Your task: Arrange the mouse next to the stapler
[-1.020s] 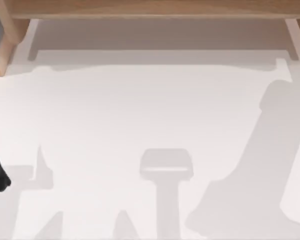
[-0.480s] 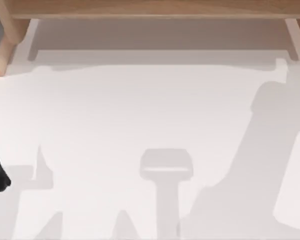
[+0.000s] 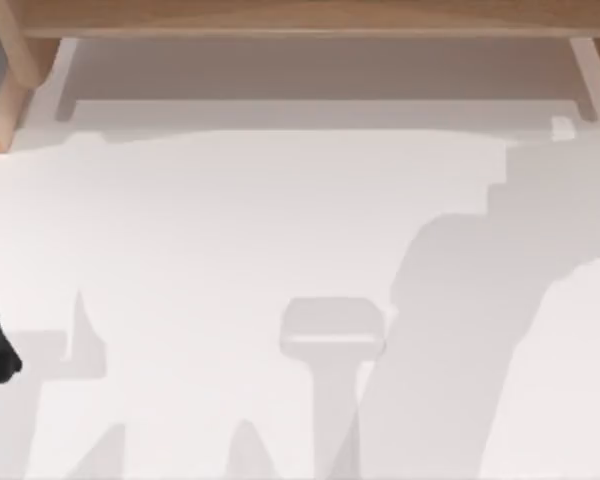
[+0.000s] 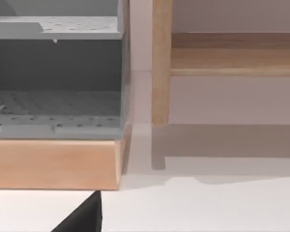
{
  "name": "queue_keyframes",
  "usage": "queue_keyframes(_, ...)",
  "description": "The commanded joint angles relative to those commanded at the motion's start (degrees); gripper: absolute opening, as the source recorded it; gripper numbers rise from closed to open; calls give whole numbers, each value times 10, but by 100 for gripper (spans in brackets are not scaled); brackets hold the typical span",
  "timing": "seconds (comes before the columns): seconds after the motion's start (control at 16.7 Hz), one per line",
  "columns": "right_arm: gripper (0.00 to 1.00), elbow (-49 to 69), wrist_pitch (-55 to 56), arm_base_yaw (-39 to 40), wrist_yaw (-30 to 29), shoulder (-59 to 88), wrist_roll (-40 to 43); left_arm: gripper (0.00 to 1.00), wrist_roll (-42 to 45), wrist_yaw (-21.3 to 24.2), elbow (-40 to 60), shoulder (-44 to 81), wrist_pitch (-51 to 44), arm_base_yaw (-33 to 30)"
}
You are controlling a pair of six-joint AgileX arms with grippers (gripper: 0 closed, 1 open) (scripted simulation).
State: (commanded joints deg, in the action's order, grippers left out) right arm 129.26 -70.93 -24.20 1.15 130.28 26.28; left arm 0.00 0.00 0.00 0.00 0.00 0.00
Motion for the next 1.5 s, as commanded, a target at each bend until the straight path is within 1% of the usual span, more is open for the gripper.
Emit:
queue_keyframes(0.42, 0, -140, 42, -80, -6, -145, 55, 100, 0, 0, 0, 0, 0, 0)
queue_keyframes(0.84, 0, -315, 87, -154, -6, -201, 101, 100, 0, 0, 0, 0, 0, 0)
queue_keyframes(1.2, 0, -428, 143, -160, 12, -171, 124, 100, 0, 0, 0, 0, 0, 0)
queue_keyframes(1.5, 0, -457, 175, -147, 24, -147, 129, 100, 0, 0, 0, 0, 0, 0)
